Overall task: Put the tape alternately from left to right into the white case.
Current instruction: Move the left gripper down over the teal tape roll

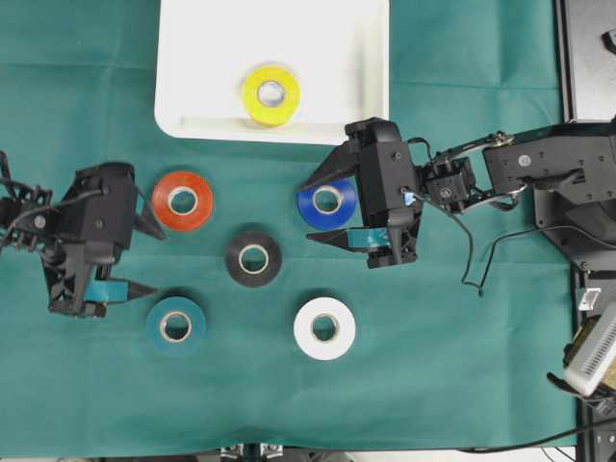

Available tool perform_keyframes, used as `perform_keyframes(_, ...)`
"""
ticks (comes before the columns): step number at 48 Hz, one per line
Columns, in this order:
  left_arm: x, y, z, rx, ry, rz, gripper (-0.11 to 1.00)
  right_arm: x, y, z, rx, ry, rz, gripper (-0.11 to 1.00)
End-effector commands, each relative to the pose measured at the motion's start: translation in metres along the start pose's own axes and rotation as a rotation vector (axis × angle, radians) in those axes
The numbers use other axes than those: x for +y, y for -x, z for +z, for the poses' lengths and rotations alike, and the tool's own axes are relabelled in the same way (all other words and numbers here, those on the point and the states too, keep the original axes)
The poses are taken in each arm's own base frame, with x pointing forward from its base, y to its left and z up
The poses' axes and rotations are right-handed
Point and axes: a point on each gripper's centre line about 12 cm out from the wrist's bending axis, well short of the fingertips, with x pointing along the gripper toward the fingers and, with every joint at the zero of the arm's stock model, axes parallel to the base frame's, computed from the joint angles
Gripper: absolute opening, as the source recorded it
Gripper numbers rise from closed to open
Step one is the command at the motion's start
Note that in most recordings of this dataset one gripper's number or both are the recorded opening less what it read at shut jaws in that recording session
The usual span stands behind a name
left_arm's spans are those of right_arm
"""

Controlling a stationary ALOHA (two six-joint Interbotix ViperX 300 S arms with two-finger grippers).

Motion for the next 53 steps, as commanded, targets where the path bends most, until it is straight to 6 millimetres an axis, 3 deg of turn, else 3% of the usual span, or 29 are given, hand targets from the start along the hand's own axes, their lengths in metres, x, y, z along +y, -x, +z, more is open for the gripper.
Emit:
perform_keyframes(1, -0.007, 0.0, 0.01, -0.029, -0.01, -0.018, 0.74, 0.005, 0.011, 0.016, -0.062, 0.007, 0.016, 0.81)
perform_keyframes(37, -0.028, -0.024, 0.014, 0.005, -0.044, -0.05, 0.74, 0.007, 0.009, 0.013, -0.049, 0.012, 0.021, 0.81)
perform_keyframes(53, -0.027, -0.039, 0.008, 0.041, -0.046, -0.041, 0.74, 0.009, 0.007, 0.01, -0.039, 0.015, 0.025, 0.81)
